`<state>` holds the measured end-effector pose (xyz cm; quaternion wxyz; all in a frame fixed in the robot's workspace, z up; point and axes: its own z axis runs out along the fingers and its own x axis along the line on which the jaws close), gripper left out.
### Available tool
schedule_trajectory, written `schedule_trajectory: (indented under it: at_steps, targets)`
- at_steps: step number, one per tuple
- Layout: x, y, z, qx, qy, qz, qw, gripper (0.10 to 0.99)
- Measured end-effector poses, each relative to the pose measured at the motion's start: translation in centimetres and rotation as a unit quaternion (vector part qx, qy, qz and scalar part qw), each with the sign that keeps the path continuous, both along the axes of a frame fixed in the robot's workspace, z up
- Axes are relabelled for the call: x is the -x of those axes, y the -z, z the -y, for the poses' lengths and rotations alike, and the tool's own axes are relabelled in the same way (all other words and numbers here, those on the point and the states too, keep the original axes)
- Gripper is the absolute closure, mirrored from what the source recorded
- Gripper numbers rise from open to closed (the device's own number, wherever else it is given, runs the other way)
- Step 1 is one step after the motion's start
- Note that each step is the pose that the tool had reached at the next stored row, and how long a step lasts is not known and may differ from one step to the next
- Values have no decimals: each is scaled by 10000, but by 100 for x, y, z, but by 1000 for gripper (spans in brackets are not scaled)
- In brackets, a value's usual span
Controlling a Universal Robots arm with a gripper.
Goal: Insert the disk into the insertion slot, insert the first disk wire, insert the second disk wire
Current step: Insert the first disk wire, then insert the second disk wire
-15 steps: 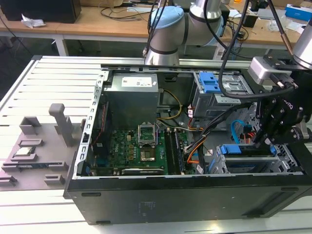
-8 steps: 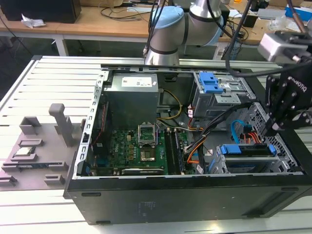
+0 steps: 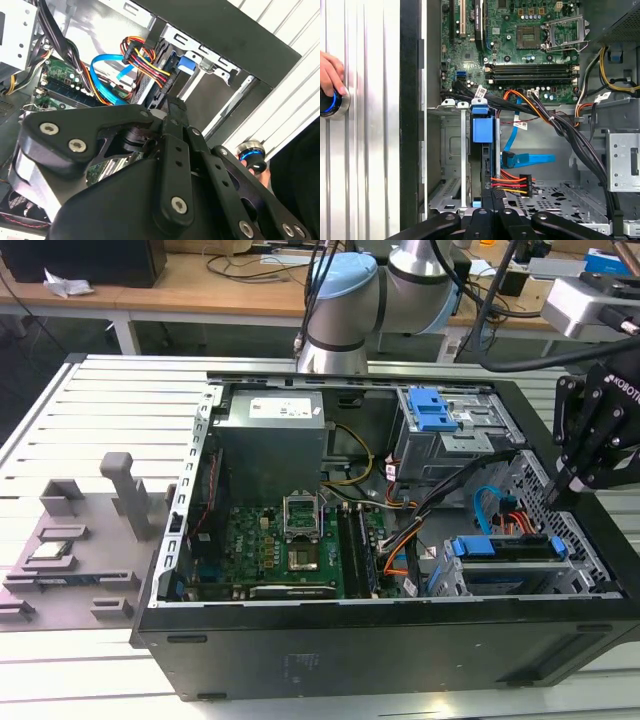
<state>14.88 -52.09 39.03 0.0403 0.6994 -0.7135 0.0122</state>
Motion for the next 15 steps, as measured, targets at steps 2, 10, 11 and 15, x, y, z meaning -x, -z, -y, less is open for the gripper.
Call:
schedule_trajectory:
  at_steps: [2, 10, 11, 15]
  targets:
    - [0, 0, 0, 0, 0, 0, 10000, 980]
    - [0, -2, 0, 0, 0, 0, 10000, 980]
    - [0, -2, 0, 0, 0, 0, 10000, 973]
    - [0, -3, 0, 0, 0, 0, 10000, 784]
